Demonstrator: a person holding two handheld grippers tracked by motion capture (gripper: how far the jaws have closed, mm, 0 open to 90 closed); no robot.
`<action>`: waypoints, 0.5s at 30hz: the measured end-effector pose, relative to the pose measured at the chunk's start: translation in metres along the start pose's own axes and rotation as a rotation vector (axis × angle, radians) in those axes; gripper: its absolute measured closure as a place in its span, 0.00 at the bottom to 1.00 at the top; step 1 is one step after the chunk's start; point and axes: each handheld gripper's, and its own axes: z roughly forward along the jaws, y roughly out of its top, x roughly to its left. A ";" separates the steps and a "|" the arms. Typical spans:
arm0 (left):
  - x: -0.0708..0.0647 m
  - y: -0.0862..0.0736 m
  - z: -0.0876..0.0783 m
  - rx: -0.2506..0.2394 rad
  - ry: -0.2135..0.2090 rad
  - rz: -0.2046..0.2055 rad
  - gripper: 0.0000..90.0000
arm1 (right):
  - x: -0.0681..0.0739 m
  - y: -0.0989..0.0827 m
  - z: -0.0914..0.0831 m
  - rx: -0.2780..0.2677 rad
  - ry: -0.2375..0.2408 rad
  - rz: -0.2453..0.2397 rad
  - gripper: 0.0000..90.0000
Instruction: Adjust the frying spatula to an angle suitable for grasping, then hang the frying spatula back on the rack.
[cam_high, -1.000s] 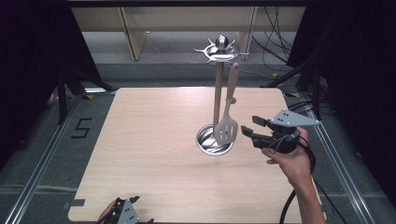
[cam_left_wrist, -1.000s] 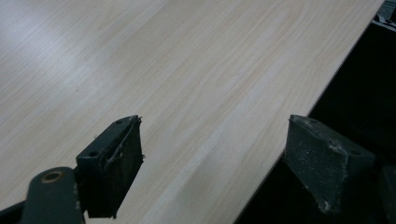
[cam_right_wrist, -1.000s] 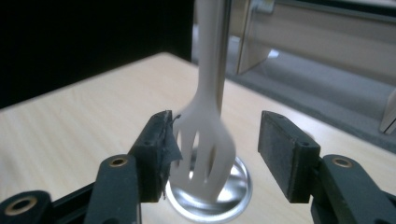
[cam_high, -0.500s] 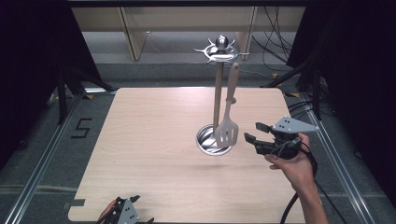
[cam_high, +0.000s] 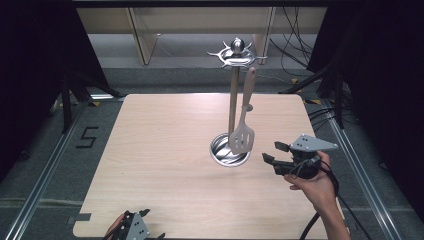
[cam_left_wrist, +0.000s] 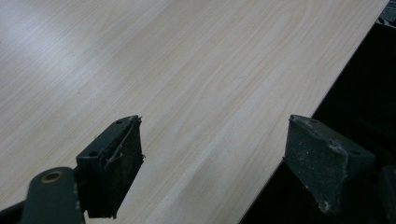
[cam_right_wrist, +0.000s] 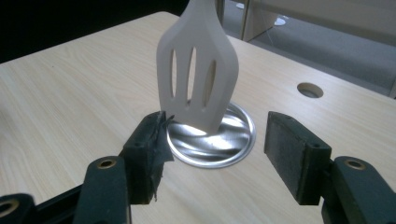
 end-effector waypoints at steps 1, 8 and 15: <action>0.000 0.000 0.000 0.001 -0.001 0.003 0.21 | -0.001 -0.002 0.002 -0.006 -0.006 -0.016 0.44; -0.003 0.000 -0.001 0.010 -0.014 -0.021 0.20 | 0.001 -0.016 0.005 0.037 -0.001 0.014 0.43; -0.004 -0.001 0.000 0.015 -0.013 -0.013 0.20 | -0.002 -0.024 0.005 0.060 -0.016 0.003 0.42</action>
